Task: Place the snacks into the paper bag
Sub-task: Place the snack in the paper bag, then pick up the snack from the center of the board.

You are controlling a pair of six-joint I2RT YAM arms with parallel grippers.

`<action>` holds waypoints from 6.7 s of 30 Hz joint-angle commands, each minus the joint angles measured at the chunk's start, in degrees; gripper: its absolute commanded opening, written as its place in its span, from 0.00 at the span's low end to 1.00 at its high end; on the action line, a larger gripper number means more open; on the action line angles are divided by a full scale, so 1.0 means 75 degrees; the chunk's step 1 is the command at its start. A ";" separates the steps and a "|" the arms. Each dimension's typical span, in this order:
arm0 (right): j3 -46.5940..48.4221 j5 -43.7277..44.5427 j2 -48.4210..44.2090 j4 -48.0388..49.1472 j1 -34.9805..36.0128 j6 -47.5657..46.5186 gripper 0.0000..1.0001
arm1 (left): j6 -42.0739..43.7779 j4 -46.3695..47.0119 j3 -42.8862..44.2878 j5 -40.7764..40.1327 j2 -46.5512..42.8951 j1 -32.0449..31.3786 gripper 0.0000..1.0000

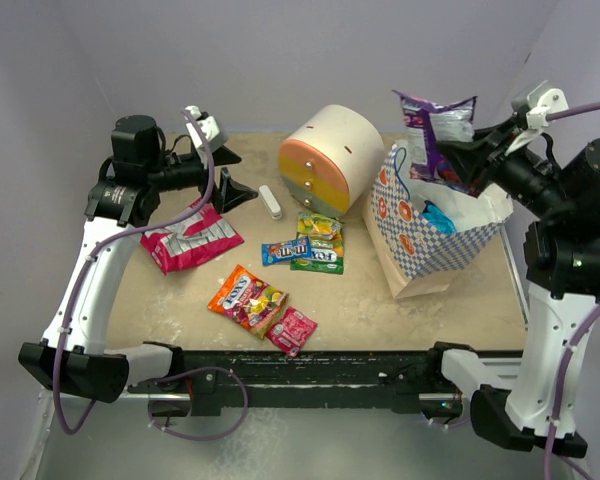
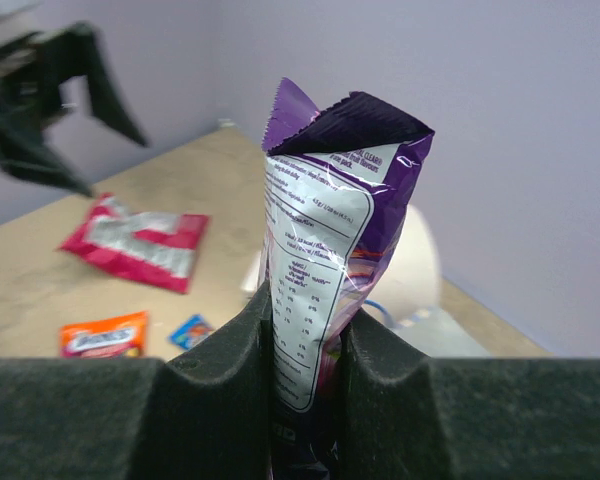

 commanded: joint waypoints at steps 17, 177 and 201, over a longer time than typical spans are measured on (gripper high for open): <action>-0.1352 0.3699 0.0556 -0.2138 -0.0289 -0.3135 0.13 | 0.0269 0.0210 -0.0231 -0.0063 -0.0205 0.0044 0.95; -0.2078 0.2549 0.0240 -0.1589 -0.0326 -0.2175 0.72 | -0.0382 0.2940 -0.1385 -0.3865 0.3862 -0.3522 0.00; 0.1513 -0.0144 0.2240 -0.1043 0.0986 -0.0985 0.68 | 0.0408 0.0660 0.0481 -0.3179 0.1233 -0.2654 0.00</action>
